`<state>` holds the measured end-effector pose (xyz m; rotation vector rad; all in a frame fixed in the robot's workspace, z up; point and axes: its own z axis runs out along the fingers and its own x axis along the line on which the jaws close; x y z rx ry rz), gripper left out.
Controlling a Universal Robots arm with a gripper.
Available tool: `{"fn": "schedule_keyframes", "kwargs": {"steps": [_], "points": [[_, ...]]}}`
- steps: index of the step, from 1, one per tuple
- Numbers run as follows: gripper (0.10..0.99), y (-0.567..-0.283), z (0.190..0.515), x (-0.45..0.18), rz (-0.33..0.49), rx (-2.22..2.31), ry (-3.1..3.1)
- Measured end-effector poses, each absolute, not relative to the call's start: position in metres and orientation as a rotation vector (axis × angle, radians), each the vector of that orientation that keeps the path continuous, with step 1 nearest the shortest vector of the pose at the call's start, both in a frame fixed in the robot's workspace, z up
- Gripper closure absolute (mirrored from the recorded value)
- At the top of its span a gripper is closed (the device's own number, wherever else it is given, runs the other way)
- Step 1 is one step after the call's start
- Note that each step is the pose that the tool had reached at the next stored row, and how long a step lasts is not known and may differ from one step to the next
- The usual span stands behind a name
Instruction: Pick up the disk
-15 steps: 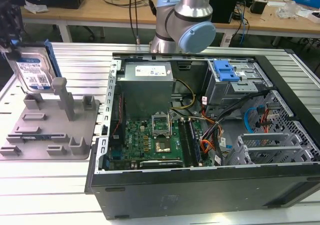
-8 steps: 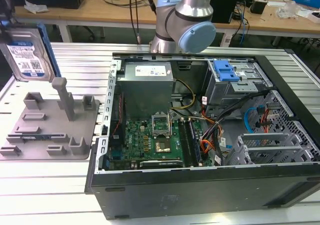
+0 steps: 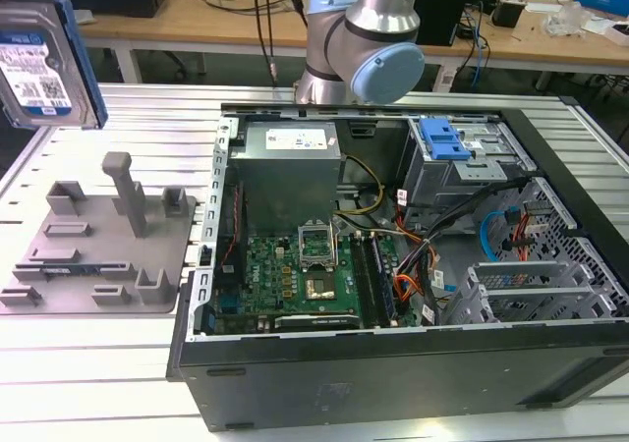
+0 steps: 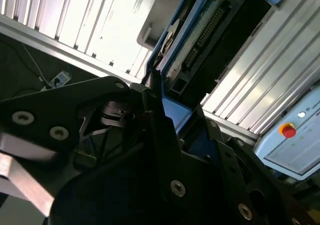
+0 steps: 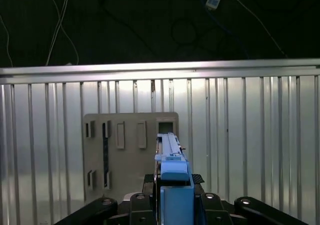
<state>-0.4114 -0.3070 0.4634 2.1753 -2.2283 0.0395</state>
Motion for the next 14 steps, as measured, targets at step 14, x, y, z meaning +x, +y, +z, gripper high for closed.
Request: {"fn": "schedule_keyframes", "kwargs": {"steps": [14], "points": [[0.722, -0.307, 0.497, -0.411, 0.036, 2.177, -2.230]]}}
